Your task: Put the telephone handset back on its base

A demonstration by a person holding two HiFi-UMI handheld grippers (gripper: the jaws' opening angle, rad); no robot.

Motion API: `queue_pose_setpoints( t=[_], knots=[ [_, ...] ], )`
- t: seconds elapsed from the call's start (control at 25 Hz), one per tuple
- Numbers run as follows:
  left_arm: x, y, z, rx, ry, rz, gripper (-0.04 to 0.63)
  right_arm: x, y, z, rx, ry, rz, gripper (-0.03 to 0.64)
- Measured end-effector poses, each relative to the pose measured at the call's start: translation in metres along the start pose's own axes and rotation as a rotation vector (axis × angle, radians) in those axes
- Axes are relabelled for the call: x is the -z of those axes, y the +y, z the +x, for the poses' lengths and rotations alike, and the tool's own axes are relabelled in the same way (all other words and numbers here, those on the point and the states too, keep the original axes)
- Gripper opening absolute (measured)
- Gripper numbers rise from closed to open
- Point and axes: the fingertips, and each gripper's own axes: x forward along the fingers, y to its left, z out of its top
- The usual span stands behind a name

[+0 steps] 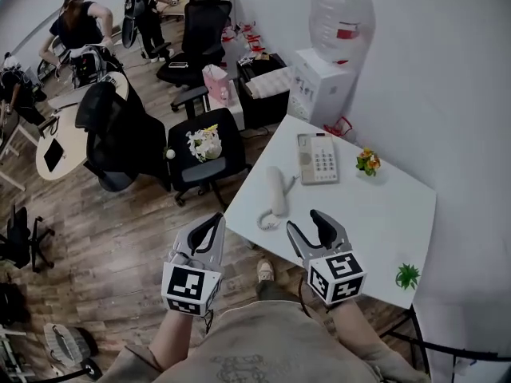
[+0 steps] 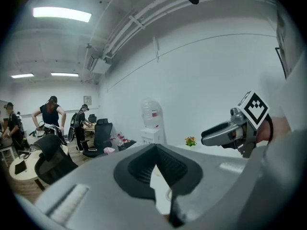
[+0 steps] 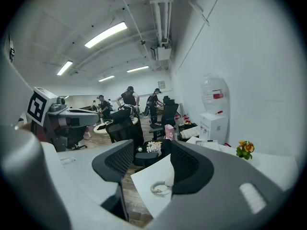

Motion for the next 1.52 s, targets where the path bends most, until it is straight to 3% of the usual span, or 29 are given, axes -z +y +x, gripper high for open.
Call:
queue_pose_setpoints(
  t=[0.56, 1.08, 1.52],
  knots=[
    [0.007, 0.041, 0.133, 0.026, 0.095, -0.044, 0.0, -0.004, -0.081, 0.108, 0.013, 0.11, -0.035, 0.254],
    [0.012, 0.049, 0.153, 0.056, 0.169, -0.022, 0.0, 0.0, -0.086, 0.129, 0.002, 0.136, 0.001, 0.253],
    [0.019, 0.066, 0.168, 0.189, 0.181, 0.028, 0.0, 0.007, -0.073, 0.146, 0.103, 0.161, 0.051, 0.255]
  ],
)
